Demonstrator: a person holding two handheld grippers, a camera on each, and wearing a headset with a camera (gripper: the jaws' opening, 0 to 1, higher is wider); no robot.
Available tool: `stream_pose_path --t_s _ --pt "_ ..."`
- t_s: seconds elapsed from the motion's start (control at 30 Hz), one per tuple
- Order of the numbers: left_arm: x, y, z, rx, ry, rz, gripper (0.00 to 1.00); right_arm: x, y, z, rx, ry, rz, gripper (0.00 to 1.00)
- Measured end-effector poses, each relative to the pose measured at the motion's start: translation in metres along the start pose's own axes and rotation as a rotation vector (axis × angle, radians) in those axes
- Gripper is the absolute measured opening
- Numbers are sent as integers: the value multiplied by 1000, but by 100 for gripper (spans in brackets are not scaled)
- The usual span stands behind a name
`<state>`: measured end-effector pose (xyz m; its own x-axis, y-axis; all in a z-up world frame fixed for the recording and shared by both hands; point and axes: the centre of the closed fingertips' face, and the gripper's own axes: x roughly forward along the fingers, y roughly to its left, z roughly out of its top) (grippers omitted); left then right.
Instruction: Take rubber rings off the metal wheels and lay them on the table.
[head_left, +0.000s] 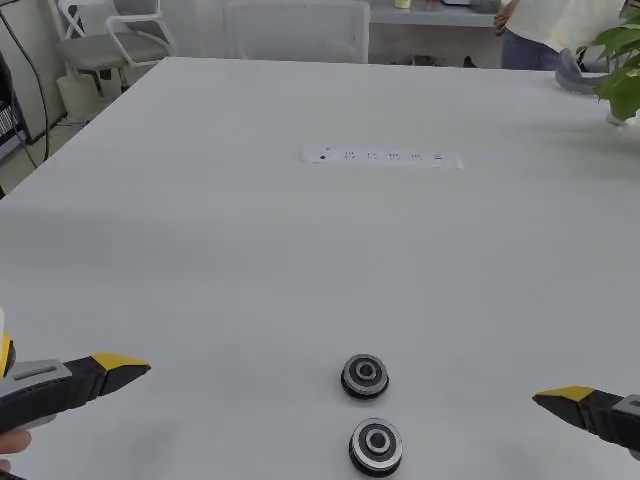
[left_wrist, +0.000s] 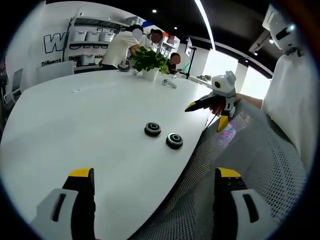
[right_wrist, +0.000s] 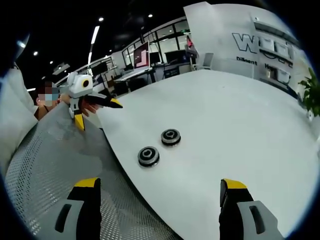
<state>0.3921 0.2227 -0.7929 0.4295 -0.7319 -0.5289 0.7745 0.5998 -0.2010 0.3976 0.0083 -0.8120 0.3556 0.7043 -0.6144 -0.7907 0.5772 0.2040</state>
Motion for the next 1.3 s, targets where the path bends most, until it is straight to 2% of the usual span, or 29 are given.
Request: stream_pose_path --t_s 0.63,0.77,0.93,0.97,1.07,1.17,1.23,1.3 --pt "1 -1 0 -2 3 -3 99 1 1 -1 -8 10 3 99" --pt "3 -7 -5 21 34 -31 99 0 -6 -8 -77 62 -36 99" --pt "4 -12 -6 53 51 -59 99 -1 -7 -6 -88 53 -38 99" --pt "4 -12 -6 55 50 -60 99 -2 -7 -5 -86 48 -42 99" --pt "2 -14 3 58 11 -68 99 -5 -11 2 -100 22 -61 95" --pt "1 -13 4 68 9 -64 99 -6 -12 4 -106 17 -64 96" --pt "0 -13 6 79 7 -61 99 -5 -11 4 -108 20 -61 96" --pt "-2 -14 7 80 6 -67 99 -6 -12 1 -133 48 -63 96"
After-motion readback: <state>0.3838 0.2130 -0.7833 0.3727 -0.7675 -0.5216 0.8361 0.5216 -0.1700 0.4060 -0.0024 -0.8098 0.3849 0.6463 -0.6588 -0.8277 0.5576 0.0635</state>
